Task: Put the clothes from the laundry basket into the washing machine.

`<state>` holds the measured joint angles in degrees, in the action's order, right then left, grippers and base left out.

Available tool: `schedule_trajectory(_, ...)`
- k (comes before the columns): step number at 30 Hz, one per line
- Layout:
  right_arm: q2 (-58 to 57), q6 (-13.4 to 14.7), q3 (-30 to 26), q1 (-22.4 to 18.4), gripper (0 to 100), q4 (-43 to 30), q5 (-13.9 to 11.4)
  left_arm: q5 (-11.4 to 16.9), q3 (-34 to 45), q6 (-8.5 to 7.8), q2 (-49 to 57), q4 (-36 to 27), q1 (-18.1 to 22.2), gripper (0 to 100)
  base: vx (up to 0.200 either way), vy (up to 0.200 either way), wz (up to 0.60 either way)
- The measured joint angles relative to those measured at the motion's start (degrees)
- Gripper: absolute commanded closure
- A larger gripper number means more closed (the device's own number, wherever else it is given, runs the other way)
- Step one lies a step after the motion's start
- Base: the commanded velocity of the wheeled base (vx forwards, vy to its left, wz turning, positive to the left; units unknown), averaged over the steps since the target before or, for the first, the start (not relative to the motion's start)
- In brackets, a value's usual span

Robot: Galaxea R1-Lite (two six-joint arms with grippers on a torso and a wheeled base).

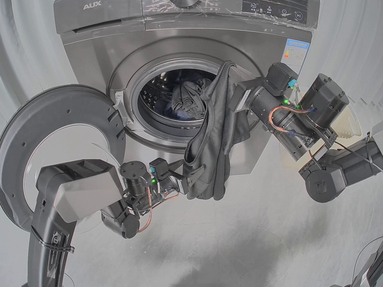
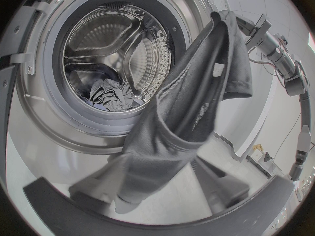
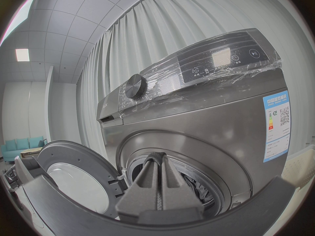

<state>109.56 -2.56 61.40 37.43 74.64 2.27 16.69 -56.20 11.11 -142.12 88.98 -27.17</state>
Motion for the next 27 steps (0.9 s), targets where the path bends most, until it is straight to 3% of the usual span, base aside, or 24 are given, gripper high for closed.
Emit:
schedule_trajectory(7, -0.1, 0.0, -0.4, 0.2, 100, 0.1, 0.0, -2.3, -6.5, 0.27, -4.0, 0.0, 0.4, 100, 0.0, 0.0, 0.0)
schedule_trajectory(14, -0.3, 0.2, -2.3, -0.7, 100, 0.3, 0.0, -2.7, -5.5, 0.83, -1.7, 0.0, 1.7, 100, 0.0, 0.0, 0.0)
schedule_trajectory(27, -1.8, 3.1, -16.5, -5.7, 100, 5.5, -1.4, -1.4, 17.0, 1.12, 23.6, 0.0, 3.9, 100, 0.0, 0.0, 0.0)
